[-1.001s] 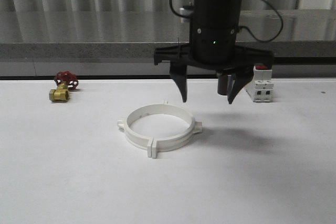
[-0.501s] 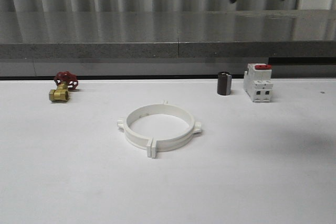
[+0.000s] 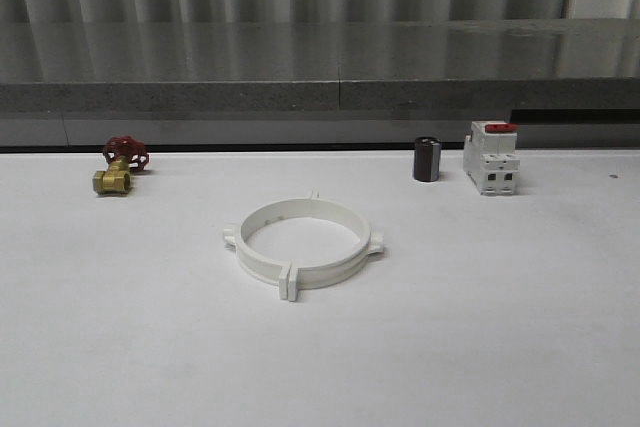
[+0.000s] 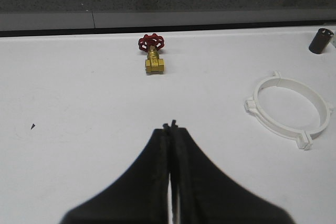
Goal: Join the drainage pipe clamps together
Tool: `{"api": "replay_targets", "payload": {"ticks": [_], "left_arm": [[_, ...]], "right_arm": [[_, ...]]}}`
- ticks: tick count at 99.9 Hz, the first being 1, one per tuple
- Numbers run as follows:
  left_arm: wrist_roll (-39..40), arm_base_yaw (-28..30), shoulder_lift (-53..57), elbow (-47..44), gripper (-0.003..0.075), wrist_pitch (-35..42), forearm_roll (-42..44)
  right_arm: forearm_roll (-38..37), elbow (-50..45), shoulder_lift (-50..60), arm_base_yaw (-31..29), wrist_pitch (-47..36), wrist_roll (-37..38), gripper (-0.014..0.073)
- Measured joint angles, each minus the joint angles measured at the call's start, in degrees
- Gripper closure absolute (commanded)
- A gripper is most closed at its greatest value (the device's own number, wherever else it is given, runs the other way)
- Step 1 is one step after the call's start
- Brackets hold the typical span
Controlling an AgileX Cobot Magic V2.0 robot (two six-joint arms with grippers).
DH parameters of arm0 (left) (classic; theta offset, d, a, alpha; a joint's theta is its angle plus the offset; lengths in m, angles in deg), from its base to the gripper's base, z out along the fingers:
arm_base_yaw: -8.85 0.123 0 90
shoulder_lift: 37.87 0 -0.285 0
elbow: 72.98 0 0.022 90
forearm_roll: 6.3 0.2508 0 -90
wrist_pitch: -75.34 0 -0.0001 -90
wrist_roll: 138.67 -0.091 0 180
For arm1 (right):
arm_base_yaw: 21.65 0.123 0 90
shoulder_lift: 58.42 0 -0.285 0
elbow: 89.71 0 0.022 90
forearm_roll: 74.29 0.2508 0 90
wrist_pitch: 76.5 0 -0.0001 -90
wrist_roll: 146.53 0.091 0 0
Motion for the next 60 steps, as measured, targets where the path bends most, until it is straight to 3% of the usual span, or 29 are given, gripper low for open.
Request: {"api": "replay_targets", "payload": {"ticks": [23,32,44,60], "left_arm": [[0.0,0.0,0.0,0.0,0.0741,0.0,0.0],[0.0,0.0,0.0,0.0,0.0741,0.0,0.0],[0.0,0.0,0.0,0.0,0.0741,0.0,0.0],[0.0,0.0,0.0,0.0,0.0741,0.0,0.0]], "right_arm": [[1.1,-13.1,15.2,-0.2,-0.5,-1.8,0.0045],[1.1,-17.1,21.3,-0.2,-0.5,-1.9,0.0088],[1.2,-20.8,29.2,-0.2,0.4,-1.9,0.0255],[1.2,-23.6,36.8,-0.2,3.3,-1.9,0.0552]]}}
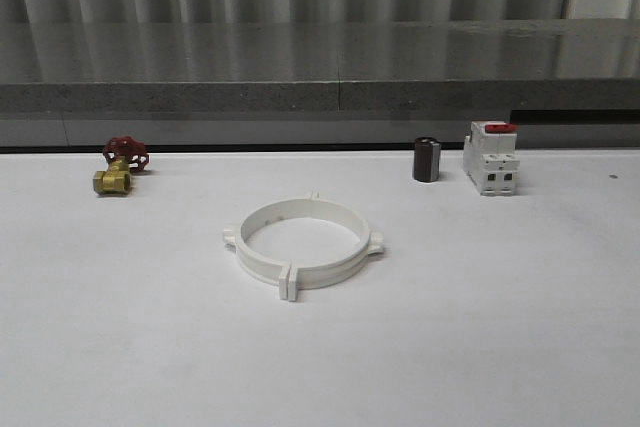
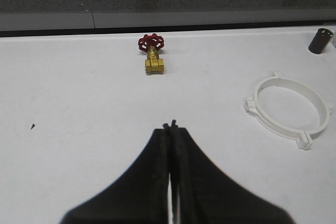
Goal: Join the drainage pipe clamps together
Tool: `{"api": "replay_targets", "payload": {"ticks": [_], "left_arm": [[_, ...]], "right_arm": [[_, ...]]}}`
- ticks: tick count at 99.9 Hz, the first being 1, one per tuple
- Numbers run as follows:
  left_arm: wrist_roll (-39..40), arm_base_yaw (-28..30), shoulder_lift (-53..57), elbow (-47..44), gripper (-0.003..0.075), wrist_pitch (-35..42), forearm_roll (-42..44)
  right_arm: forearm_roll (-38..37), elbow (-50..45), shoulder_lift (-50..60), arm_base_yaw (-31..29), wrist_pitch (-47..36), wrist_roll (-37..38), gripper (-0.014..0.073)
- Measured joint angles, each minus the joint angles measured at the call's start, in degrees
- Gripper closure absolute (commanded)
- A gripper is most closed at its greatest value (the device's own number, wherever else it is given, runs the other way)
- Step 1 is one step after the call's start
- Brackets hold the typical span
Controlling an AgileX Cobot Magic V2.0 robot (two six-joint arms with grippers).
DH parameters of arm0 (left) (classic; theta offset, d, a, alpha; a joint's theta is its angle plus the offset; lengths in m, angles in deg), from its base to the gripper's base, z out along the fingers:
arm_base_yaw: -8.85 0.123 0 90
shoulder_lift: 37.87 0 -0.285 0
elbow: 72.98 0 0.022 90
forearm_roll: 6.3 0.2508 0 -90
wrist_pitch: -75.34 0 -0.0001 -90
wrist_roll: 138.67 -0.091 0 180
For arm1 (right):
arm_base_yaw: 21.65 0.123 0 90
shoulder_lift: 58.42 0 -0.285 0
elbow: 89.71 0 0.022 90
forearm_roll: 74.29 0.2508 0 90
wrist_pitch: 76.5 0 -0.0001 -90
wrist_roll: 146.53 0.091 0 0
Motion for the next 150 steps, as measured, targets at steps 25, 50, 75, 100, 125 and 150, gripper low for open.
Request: {"api": "replay_targets", "payload": {"ticks": [25,50,75,100,125,150], "left_arm": [[0.0,0.0,0.0,0.0,0.0741,0.0,0.0],[0.0,0.0,0.0,0.0,0.0741,0.0,0.0],[0.0,0.0,0.0,0.0,0.0741,0.0,0.0],[0.0,0.0,0.0,0.0,0.0741,0.0,0.0],[0.0,0.0,0.0,0.0,0.0741,0.0,0.0],[0.0,0.0,0.1,0.0,0.0741,0.1,0.0]], "right_arm": [[0.0,-1.2,3.6,0.0,1.5,0.0,0.0662],[0.1,-1.2,3.6,0.0,2.8,0.0,0.0662],[0.1,-1.2,3.6,0.0,2.9,0.0,0.0662],[-1.1,-3.0,6.0,0.0,0.9,-0.1,0.0662],[-3.3,-16.4,18.7,-0.2,-19.5,-0.1,0.0662],[-3.7,-32.4,27.9,-0.2,-35.5,-0.2,0.0662]]}}
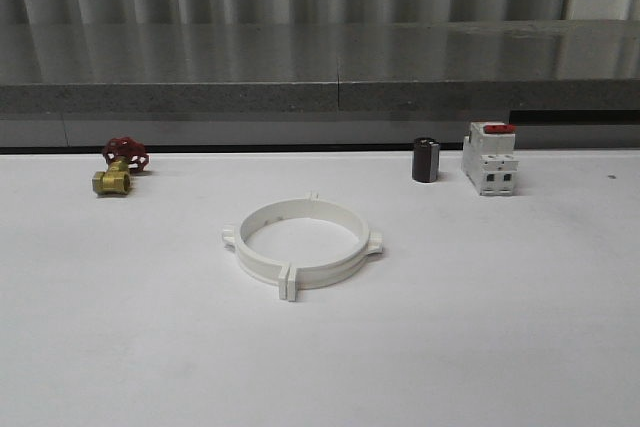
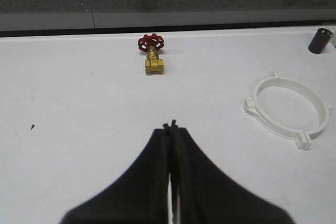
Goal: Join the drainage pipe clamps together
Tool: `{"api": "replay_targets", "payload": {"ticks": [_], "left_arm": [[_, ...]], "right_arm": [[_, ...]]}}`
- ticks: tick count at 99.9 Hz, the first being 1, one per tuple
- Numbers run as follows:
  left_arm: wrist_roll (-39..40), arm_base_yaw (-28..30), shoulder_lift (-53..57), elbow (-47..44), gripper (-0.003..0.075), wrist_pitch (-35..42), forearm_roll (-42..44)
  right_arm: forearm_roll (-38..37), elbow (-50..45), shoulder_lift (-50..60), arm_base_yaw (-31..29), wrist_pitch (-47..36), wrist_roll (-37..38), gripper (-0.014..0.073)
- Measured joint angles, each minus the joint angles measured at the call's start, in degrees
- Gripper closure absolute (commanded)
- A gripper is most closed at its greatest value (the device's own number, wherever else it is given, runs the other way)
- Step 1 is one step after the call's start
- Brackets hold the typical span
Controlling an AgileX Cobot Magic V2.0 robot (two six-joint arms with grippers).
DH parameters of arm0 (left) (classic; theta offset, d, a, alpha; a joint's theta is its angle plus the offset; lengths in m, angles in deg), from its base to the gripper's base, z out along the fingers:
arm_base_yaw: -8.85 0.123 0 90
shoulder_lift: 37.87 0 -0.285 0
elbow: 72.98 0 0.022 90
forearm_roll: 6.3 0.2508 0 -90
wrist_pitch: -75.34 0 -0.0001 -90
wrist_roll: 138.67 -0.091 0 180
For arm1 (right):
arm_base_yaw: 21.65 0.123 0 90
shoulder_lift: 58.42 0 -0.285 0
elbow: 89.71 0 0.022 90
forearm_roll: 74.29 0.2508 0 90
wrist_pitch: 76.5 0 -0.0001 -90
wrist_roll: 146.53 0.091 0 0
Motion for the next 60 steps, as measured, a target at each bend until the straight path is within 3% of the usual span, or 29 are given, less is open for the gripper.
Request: {"api": "replay_targets", "payload": {"ticks": [28,60], "left_arm": [[0.0,0.0,0.0,0.0,0.0741,0.0,0.0],[0.0,0.0,0.0,0.0,0.0741,0.1,0.0]], "right_arm": [[0.0,-9.7,0.0,-0.1,-10.8,0.0,0.0662],[0.0,-10.5,0.0,-0.1,-12.5,-0.1,0.0662]]}}
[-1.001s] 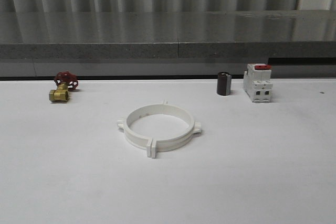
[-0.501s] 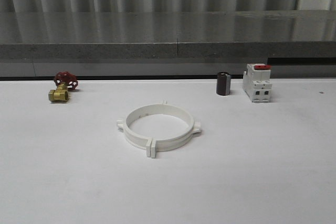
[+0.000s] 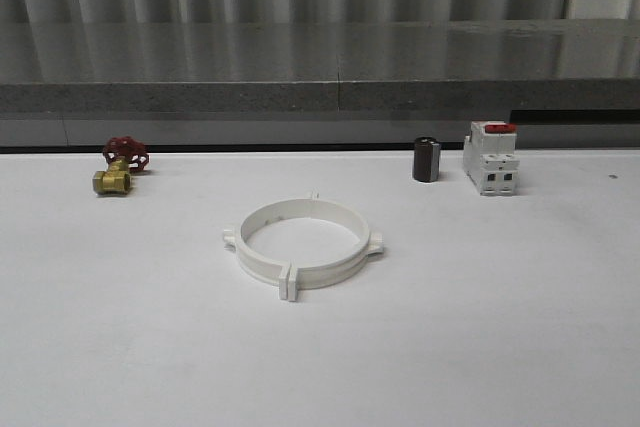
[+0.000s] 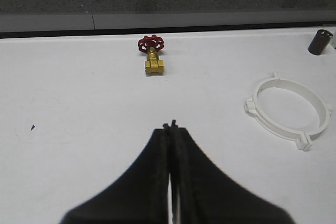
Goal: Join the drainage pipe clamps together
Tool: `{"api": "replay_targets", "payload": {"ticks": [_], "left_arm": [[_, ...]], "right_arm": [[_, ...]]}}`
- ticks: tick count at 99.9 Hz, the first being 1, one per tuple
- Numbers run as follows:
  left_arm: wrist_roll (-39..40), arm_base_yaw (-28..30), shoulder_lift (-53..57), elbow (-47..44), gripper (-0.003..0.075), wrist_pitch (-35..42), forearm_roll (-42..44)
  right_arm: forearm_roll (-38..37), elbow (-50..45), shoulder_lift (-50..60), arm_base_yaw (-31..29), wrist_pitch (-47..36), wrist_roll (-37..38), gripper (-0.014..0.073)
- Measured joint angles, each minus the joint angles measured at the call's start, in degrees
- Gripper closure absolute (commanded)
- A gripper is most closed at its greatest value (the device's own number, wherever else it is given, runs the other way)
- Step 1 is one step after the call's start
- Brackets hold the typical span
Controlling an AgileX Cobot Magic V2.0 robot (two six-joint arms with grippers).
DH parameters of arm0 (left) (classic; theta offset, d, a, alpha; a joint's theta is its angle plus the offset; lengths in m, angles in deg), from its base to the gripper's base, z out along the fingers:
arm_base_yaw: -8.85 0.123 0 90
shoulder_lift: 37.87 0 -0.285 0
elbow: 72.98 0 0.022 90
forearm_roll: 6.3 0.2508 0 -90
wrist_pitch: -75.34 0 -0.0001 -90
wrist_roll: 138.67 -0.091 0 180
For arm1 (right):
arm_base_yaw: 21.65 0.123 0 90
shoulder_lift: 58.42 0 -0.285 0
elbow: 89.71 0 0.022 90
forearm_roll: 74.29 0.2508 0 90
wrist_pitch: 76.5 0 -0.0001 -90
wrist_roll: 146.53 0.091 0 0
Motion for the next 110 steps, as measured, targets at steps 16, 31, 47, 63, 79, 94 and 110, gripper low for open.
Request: {"api": "replay_targets", "payload": {"ticks": [16,31,47,63,79,94,110], "left_arm": [[0.0,0.0,0.0,0.0,0.0741,0.0,0.0],[0.0,0.0,0.0,0.0,0.0741,0.0,0.0],[0.0,0.0,0.0,0.0,0.0741,0.0,0.0],[0.0,0.0,0.0,0.0,0.0741,0.0,0.0],[0.0,0.0,0.0,0.0,0.0741,0.0,0.0],[0.0,0.1,0.3,-0.2,0.0741,0.4,1.0],[0.0,2.2,4.1,-4.7,0.0741,5.7,2.0]], "right_arm": [[0.0,0.0,0.0,0.0,0.0,0.0,0.0662],[0.0,0.0,0.0,0.0,0.1,0.0,0.0662],[0.0,0.0,0.0,0.0,0.1,0.0,0.0662],[0.0,0.0,0.0,0.0,0.1,0.0,0.0662],[0.0,0.0,0.0,0.0,0.1,0.0,0.0662],[0.0,0.0,0.0,0.0,0.1,0.0,0.0662],[0.0,0.0,0.0,0.0,0.1,0.0,0.0662]]}}
